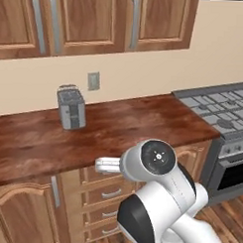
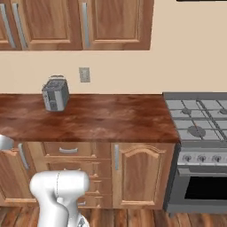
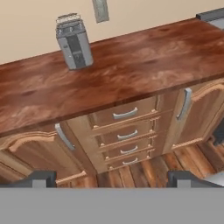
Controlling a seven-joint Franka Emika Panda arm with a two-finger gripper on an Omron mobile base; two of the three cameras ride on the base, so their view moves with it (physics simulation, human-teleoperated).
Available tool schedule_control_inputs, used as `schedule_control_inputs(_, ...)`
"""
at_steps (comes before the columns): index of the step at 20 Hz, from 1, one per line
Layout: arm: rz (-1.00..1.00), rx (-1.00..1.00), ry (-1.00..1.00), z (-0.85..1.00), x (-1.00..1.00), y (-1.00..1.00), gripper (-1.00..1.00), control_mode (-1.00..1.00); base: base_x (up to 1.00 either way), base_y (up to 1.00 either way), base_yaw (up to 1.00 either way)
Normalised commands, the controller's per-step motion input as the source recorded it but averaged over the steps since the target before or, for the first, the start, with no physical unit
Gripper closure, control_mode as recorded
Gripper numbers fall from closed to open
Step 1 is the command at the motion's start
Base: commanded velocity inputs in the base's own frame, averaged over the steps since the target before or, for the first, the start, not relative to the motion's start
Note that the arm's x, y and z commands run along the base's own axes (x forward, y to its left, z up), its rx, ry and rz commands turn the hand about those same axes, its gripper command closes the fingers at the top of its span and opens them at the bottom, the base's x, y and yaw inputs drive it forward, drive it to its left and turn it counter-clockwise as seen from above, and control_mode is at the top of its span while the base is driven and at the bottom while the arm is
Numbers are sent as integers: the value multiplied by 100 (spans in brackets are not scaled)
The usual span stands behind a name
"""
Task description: Move the pot and pan from the stove into the sink.
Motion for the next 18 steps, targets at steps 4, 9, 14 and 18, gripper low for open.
schedule_control_inputs(4,0,0,0,0,0,0,-100,100,10,-92,-9)
schedule_control_inputs(9,0,0,0,0,0,0,-100,100,16,-92,-10)
schedule_control_inputs(14,0,0,0,0,0,0,-100,100,20,-95,-10)
schedule_control_inputs(18,0,0,0,0,0,0,-100,100,23,-97,-11)
